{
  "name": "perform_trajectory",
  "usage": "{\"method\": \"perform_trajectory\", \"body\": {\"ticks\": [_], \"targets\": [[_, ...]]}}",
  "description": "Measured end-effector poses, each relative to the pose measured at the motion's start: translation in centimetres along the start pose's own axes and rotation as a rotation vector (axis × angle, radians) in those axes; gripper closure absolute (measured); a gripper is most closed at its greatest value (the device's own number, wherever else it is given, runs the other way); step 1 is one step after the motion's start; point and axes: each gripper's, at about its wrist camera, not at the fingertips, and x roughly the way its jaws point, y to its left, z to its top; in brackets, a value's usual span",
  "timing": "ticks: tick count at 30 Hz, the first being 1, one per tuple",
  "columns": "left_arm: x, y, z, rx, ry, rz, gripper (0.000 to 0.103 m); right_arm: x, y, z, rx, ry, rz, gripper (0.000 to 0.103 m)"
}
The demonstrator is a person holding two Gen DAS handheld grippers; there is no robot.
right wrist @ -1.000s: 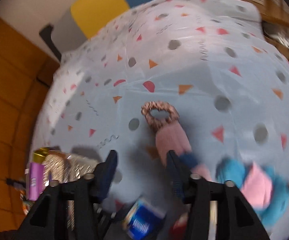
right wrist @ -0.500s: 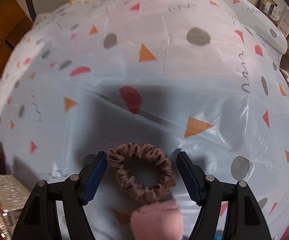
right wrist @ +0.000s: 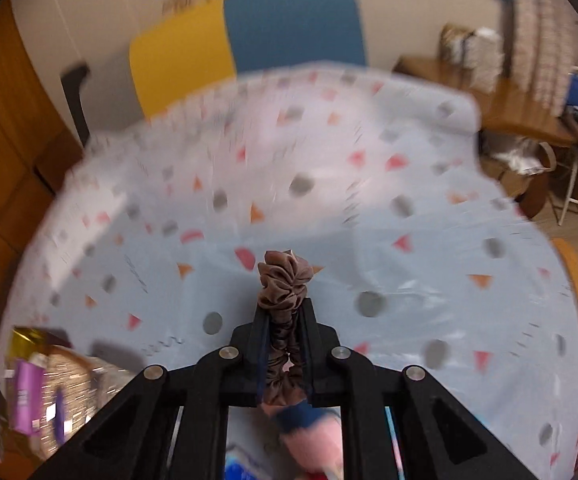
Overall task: Organize soft objects
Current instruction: 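Carry the tissue pack into the gold tray and open the left gripper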
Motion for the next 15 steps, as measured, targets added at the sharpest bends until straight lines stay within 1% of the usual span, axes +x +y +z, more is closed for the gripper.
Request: {"method": "perform_trajectory", "body": {"ticks": [2, 4, 5, 7, 9, 10, 11, 12, 13, 15], "targets": [[0.1, 0.1, 0.2, -0.001, 0.002, -0.001, 0.045, -3.9, -0.8, -0.6, 0.015, -0.055, 0.004, 0.091], [0.1, 0.1, 0.2, -0.005, 0.004, -0.006, 0.045, -7.7, -1.9, -1.9, 0.051, -0.107, 0.03, 0.091], [0.1, 0.2, 0.3, -0.007, 0.006, -0.009, 0.05, -9.1, -2.3, -2.9, 0.068, -0.123, 0.034, 0.091], [0.1, 0.3, 0.6, -0.009, 0.019, -0.013, 0.051, -11.1, -3.2, -4.6, 0.117, -0.144, 0.011, 0.091], [0.1, 0.4, 1.1, -0.027, 0.045, -0.024, 0.051, -11.3, -4.3, -6.7, 0.186, -0.135, -0.022, 0.091], [0.0, 0.7, 1.5, -0.058, 0.067, -0.046, 0.051, -10.8, -4.7, -7.6, 0.22, -0.116, -0.041, 0.091], [-0.3, 0.9, 1.7, -0.079, 0.075, -0.06, 0.051, -9.8, -5.3, -9.0, 0.266, -0.08, -0.075, 0.091], [-0.8, 0.9, 2.1, -0.087, 0.067, -0.07, 0.051, -9.0, -5.7, -9.9, 0.298, -0.052, -0.092, 0.091], [-1.7, 0.6, 2.6, -0.077, 0.044, -0.063, 0.051, -7.8, -6.2, -11.0, 0.341, -0.017, -0.101, 0.091], [-3.1, 0.2, 3.4, -0.061, 0.015, -0.072, 0.051, -5.7, -6.7, -12.8, 0.394, 0.03, -0.101, 0.091]]}}
